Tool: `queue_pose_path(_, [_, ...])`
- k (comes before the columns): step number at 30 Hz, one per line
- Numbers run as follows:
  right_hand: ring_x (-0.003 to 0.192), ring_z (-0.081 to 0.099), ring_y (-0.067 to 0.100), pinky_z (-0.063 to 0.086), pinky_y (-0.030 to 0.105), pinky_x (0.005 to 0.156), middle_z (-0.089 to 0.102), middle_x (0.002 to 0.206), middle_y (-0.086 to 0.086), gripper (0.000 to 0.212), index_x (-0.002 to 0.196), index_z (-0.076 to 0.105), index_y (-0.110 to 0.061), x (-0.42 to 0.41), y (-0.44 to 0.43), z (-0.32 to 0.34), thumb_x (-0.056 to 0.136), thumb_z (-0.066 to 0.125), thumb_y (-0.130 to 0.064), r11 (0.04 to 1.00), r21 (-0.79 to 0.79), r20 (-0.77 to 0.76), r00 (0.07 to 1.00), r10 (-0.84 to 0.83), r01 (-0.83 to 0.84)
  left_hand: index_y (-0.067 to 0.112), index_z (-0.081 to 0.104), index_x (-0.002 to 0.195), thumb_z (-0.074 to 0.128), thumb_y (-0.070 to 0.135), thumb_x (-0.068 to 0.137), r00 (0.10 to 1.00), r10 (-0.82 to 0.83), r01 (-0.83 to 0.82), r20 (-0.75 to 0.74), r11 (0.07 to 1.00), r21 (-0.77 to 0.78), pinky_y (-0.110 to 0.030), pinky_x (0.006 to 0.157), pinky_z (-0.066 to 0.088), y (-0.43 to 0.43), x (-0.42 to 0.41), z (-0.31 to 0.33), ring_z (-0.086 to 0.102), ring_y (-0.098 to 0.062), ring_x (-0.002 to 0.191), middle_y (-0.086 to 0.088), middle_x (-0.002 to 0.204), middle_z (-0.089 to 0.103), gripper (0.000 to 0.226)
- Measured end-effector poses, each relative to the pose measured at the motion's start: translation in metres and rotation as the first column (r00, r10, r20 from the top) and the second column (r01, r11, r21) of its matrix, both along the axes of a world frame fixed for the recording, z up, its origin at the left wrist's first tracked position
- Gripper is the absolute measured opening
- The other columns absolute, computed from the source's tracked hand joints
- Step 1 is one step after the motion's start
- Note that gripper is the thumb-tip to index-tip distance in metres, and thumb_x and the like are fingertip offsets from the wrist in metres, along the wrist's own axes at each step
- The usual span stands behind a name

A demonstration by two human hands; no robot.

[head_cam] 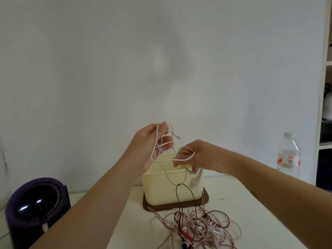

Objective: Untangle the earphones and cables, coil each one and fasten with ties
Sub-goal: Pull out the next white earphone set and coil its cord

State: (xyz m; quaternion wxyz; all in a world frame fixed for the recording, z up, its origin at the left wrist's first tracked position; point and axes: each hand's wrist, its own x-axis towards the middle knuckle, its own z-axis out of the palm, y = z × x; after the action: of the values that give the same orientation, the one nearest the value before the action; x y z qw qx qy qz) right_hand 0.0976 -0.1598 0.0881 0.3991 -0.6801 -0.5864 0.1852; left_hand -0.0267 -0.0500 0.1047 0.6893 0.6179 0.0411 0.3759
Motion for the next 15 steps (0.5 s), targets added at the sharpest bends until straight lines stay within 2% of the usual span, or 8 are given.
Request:
queue_pose_path(2, [0.057,0.043,0.01,0.042,0.024,0.057,0.056,0.069,0.002,0.035,0.054,0.065,-0.022,0.003,0.0,0.006,0.089,0.064,-0.024,0.996,0.081,-0.072,0.997,-0.035,0.041,0.009,0.061,0.079,0.054,0.022,0.093,0.999,0.037,-0.036,-0.035,0.999,0.04,-0.022,0.057,0.048,0.003,-0.005,0.0,0.054,-0.01,0.059,0.0,0.078,0.058,0.021])
queue_pose_path(4, [0.055,0.041,0.012,0.042,0.026,0.057,0.054,0.058,-0.003,0.027,0.065,0.068,-0.018,0.011,-0.005,0.013,0.091,0.061,-0.02,0.975,0.185,-0.19,0.978,-0.087,0.123,0.012,0.06,0.08,0.048,0.027,0.097,0.993,0.092,-0.087,-0.078,0.994,0.064,-0.021,0.055,0.042,0.011,-0.009,-0.002,0.047,-0.009,0.056,0.003,0.079,0.058,0.026])
queue_pose_path(6, [0.053,0.041,0.014,0.043,0.026,0.058,0.045,0.052,-0.002,0.025,0.069,0.065,-0.011,0.019,-0.012,0.02,0.091,0.059,-0.019,0.936,0.26,-0.291,0.943,-0.16,0.239,0.012,0.061,0.081,0.043,0.029,0.099,0.986,0.128,-0.13,-0.109,0.991,-0.017,-0.021,0.053,0.04,0.021,-0.014,-0.006,0.044,-0.009,0.053,0.001,0.079,0.059,0.031])
queue_pose_path(8, [0.053,0.041,0.015,0.045,0.024,0.057,0.041,0.053,0.0,0.025,0.067,0.064,-0.011,0.025,-0.016,0.023,0.09,0.059,-0.016,0.885,0.301,-0.374,0.897,-0.234,0.356,0.011,0.062,0.082,0.04,0.031,0.1,0.979,0.135,-0.15,-0.152,0.985,-0.088,-0.02,0.049,0.041,0.028,-0.017,-0.009,0.044,-0.01,0.051,-0.002,0.079,0.059,0.035])
queue_pose_path(10, [0.053,0.039,0.015,0.046,0.023,0.054,0.041,0.054,-0.001,0.026,0.065,0.064,-0.011,0.027,-0.015,0.022,0.09,0.058,-0.014,0.844,0.326,-0.431,0.862,-0.268,0.425,0.01,0.062,0.083,0.038,0.034,0.101,0.966,0.138,-0.155,-0.22,0.986,-0.061,-0.019,0.045,0.039,0.03,-0.016,-0.012,0.043,-0.009,0.047,-0.003,0.077,0.061,0.038])
queue_pose_path(12, [0.052,0.039,0.015,0.047,0.023,0.056,0.039,0.055,-0.001,0.027,0.064,0.064,-0.011,0.028,-0.013,0.02,0.09,0.059,-0.018,0.821,0.333,-0.436,0.847,-0.302,0.464,0.009,0.062,0.084,0.035,0.039,0.101,0.939,0.173,-0.161,-0.296,0.985,0.066,-0.02,0.044,0.033,0.031,-0.016,-0.014,0.037,-0.008,0.042,-0.002,0.073,0.062,0.043])
queue_pose_path(15, [0.052,0.041,0.014,0.047,0.03,0.066,0.041,0.056,-0.003,0.028,0.063,0.064,-0.013,0.028,-0.011,0.017,0.089,0.06,-0.022,0.797,0.347,-0.399,0.847,-0.351,0.494,0.009,0.063,0.08,0.04,0.046,0.096,0.879,0.321,-0.146,-0.352,0.885,0.442,-0.021,0.051,0.032,0.03,-0.017,-0.017,0.032,-0.008,0.043,0.008,0.064,0.06,0.047])
